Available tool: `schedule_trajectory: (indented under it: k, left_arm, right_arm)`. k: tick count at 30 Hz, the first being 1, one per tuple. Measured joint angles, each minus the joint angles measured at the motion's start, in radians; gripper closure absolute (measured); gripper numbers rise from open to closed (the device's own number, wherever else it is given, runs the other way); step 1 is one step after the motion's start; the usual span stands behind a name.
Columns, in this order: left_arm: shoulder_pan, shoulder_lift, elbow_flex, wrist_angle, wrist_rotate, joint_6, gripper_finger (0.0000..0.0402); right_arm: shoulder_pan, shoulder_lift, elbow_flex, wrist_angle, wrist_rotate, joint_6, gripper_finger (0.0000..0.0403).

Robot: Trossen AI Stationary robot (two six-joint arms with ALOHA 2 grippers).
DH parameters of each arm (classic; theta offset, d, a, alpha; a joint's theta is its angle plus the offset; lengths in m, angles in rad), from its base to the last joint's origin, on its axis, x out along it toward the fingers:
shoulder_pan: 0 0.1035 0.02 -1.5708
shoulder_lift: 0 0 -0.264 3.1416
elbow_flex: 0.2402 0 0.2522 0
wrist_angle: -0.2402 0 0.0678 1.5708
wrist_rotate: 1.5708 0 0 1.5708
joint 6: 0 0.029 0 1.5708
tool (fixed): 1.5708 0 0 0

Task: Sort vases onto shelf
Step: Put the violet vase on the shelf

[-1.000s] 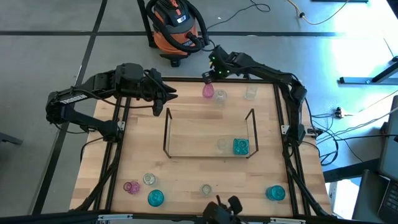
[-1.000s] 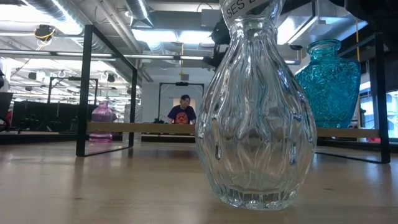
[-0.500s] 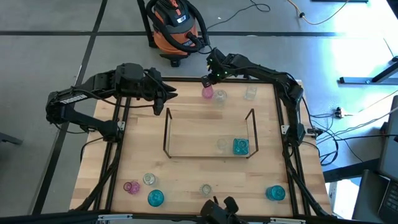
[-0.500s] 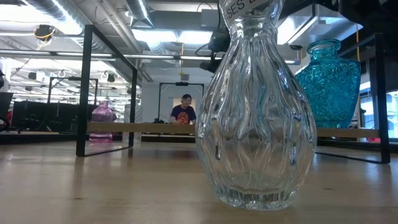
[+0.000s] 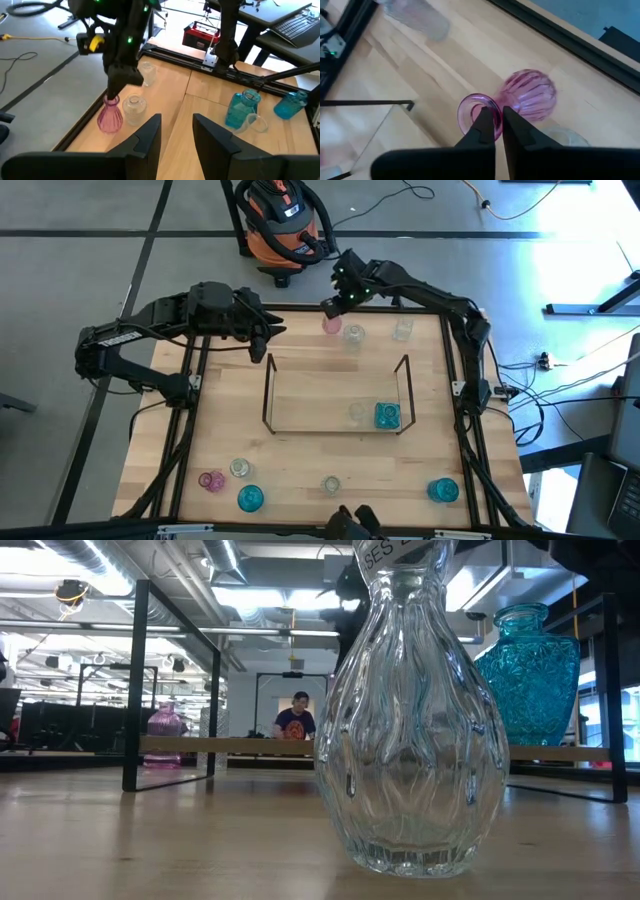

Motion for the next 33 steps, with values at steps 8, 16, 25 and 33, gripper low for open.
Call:
schedule_trajectory:
  k: [8, 16, 25, 33]
  left_arm:
    - [0.0, 0.044, -0.028, -0.016, -0.037, 0.126, 0.0297]
    - [-0.02, 0.106, -0.055, 0.047, -0.103, 0.337, 0.0267]
    - [0.008, 0.191, -0.054, 0.155, -0.071, 0.34, 0.0155]
    - [0.006, 0.253, -0.054, 0.186, -0.109, 0.323, 0.0141]
  right_arm:
    - [0.032, -0.102, 0.072, -0.034, -0.112, 0.033, 0.0403]
    - [0.075, -0.194, 0.073, -0.035, -0.16, 0.102, 0.0403]
    - [0.145, -0.198, 0.073, 0.04, -0.208, 0.165, 0.0403]
    - [0.174, -0.199, 0.073, 0.056, -0.24, 0.191, 0.0403]
